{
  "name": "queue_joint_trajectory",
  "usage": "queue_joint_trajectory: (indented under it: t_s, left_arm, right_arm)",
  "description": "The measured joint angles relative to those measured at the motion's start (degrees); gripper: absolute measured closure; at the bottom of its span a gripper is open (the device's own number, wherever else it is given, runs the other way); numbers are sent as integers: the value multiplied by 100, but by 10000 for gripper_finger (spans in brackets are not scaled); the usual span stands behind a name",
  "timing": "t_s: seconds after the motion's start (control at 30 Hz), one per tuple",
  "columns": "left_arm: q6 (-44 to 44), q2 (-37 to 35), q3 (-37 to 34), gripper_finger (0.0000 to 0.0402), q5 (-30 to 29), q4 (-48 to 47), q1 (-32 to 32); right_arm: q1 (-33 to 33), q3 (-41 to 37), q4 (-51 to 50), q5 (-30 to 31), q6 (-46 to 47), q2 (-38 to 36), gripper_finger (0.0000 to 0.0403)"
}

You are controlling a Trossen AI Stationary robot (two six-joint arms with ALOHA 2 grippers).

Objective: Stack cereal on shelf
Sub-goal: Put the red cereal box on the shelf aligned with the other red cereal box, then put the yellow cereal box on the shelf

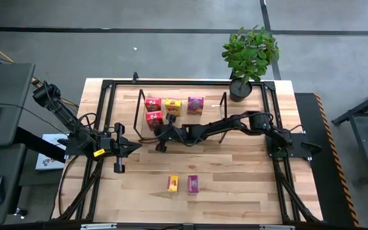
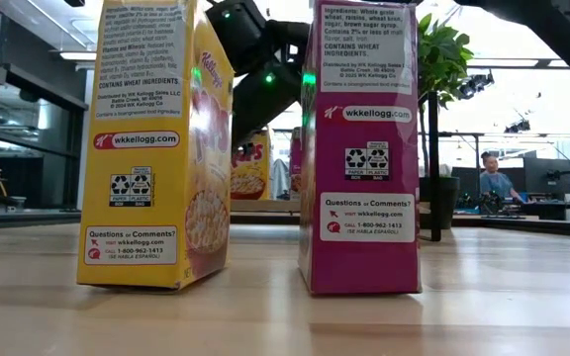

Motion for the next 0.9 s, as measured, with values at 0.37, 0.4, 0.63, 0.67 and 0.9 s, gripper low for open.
queue_joint_trajectory:
  t_s: [0.37,0.4,0.63,0.67,0.9]
  left_arm:
    - [0,0,0,401,2,0,17]
    - [-2,2,0,401,1,0,26]
    - [-16,2,0,401,2,-42,52]
    - [-47,2,0,401,2,-42,52]
    - [-114,3,0,401,3,-132,52]
  right_arm:
    - [-230,0,458,-365,29,0,403]
    - [-236,0,461,-448,39,-2,403]
    - [-117,0,102,-1333,-418,-84,403]
    - [-65,0,-140,-1443,-535,-152,403]
    - [137,0,-2157,-1464,-923,-546,403]
